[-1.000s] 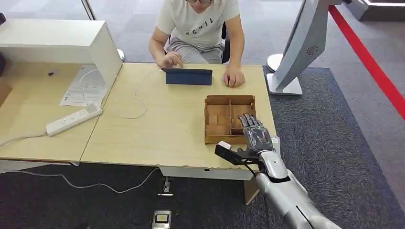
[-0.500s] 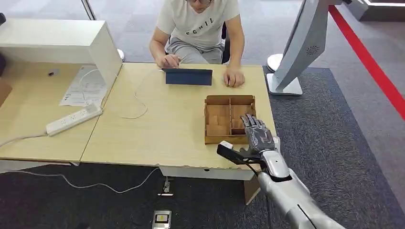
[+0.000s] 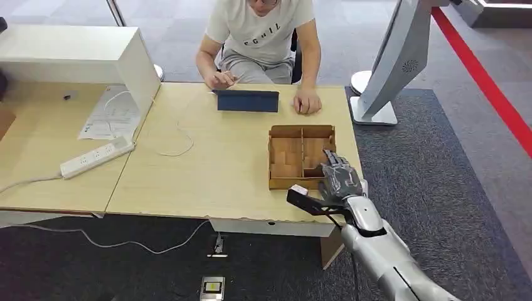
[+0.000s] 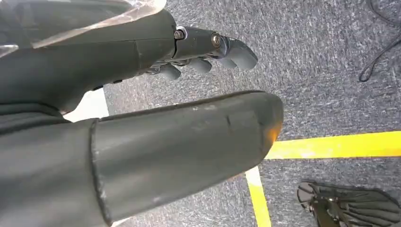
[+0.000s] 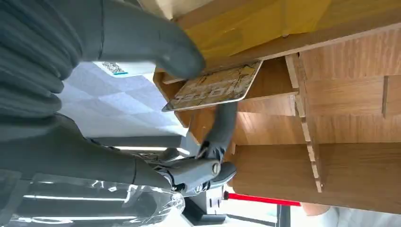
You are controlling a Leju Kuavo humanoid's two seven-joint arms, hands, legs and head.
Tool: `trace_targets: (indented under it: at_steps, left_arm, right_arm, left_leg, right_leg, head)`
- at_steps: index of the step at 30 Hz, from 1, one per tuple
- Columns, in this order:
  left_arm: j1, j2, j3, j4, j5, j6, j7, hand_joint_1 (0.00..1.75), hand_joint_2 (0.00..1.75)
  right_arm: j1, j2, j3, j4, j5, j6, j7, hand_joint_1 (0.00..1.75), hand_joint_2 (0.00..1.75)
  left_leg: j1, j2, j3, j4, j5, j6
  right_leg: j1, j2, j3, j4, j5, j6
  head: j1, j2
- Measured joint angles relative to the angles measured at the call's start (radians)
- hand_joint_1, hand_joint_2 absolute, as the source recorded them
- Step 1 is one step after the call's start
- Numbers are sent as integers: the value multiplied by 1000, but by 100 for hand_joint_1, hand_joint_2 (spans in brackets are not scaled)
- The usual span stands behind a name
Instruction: Pass the card to the sensor for recognition and then transmit it.
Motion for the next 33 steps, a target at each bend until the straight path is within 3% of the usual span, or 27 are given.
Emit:
trace_targets:
  at_steps: [24,33]
  left_arm:
    - [0,0,-1,-1,1,8,-5,0,0]
    - [0,0,-1,-5,2,8,-13,0,0]
  right_arm:
    - [0,10,5,-1,-7,2,-1,175,175]
    - [14,40,15,-3,-1,-38,-30,175,175]
  left_leg:
    - [0,0,0,0,0,0]
    - [0,0,0,0,0,0]
  right_leg:
    - [0,0,0,0,0,0]
    - [1,0,0,0,0,0]
  head:
    - [0,0]
    - [0,0]
